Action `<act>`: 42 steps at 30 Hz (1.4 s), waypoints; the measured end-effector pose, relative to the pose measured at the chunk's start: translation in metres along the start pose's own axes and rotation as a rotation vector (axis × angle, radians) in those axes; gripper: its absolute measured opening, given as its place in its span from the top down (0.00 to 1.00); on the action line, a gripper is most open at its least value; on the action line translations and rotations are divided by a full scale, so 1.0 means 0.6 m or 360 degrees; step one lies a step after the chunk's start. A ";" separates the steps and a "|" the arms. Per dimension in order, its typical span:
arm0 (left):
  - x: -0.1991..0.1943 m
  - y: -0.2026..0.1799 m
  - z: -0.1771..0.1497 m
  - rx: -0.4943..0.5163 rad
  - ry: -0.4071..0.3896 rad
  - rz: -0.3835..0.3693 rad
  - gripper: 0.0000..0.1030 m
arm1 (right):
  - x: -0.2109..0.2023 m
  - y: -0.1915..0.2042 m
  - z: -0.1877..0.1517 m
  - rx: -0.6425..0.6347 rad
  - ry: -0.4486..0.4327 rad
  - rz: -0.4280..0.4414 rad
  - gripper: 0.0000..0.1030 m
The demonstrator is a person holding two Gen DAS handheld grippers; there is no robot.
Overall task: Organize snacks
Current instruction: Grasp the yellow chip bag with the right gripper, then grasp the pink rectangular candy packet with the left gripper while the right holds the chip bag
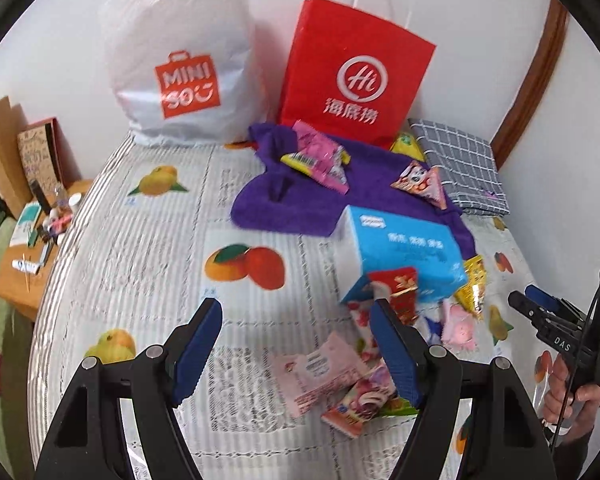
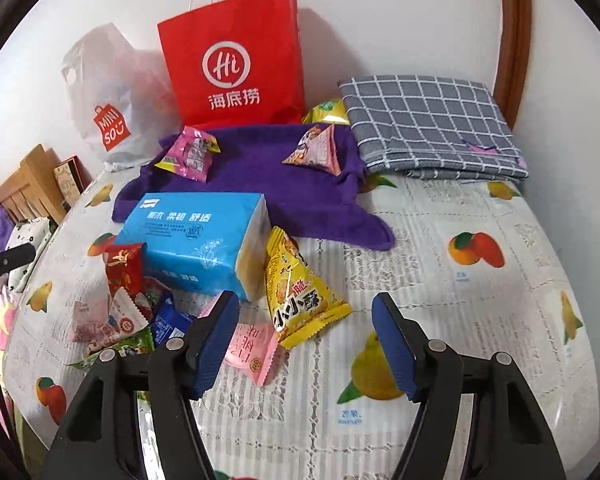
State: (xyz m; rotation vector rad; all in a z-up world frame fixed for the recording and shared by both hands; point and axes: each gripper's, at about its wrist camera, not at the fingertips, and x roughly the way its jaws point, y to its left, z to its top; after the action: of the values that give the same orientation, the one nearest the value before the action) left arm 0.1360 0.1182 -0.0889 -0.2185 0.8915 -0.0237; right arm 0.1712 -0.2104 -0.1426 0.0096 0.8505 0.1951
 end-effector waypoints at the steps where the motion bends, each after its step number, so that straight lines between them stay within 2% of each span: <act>1: 0.004 0.004 -0.001 -0.0004 0.0009 0.0005 0.27 | 0.008 0.001 0.000 -0.0003 0.0006 0.0007 0.33; 4: 0.020 0.017 -0.005 -0.0017 0.0049 0.0026 0.27 | 0.036 0.006 0.003 -0.0026 0.0033 0.0020 0.33; 11: 0.047 0.037 -0.010 -0.0050 0.0100 0.0053 0.27 | 0.114 0.008 0.007 -0.0072 0.0124 -0.0053 0.33; 19: 0.061 0.033 -0.002 -0.0044 0.0117 0.0034 0.27 | 0.163 0.019 0.014 -0.0169 0.0173 -0.0091 0.33; 21: 0.063 0.031 -0.002 -0.0034 0.0123 0.0035 0.27 | 0.170 0.023 0.012 -0.0221 0.0181 -0.0113 0.40; 22: 0.065 0.028 -0.004 -0.0024 0.0127 0.0029 0.27 | 0.169 0.024 0.010 -0.0228 0.0178 -0.0098 0.45; 25: 0.071 0.021 -0.011 0.0010 0.0138 0.0007 0.27 | 0.160 0.018 0.010 -0.0205 0.0168 -0.0094 0.50; 33: 0.110 -0.006 -0.035 0.0095 0.0230 -0.0115 0.27 | 0.090 -0.003 0.004 -0.0089 0.0077 -0.0124 0.52; 37: 0.132 -0.011 -0.041 0.0078 0.0283 -0.0238 0.29 | 0.049 -0.011 -0.015 -0.0056 0.0051 -0.0175 0.52; 38: 0.137 -0.012 -0.045 0.0080 0.0296 -0.0281 0.31 | 0.042 -0.013 -0.020 -0.0049 0.0046 -0.0185 0.52; 42: 0.139 -0.016 -0.059 0.0120 0.0303 -0.0269 0.40 | 0.010 -0.020 -0.034 -0.0006 0.0008 -0.0191 0.52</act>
State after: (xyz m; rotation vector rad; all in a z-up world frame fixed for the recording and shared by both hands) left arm 0.1617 0.0933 -0.1730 -0.2230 1.0578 -0.2382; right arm 0.1619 -0.2228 -0.1617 -0.0455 0.8532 0.0844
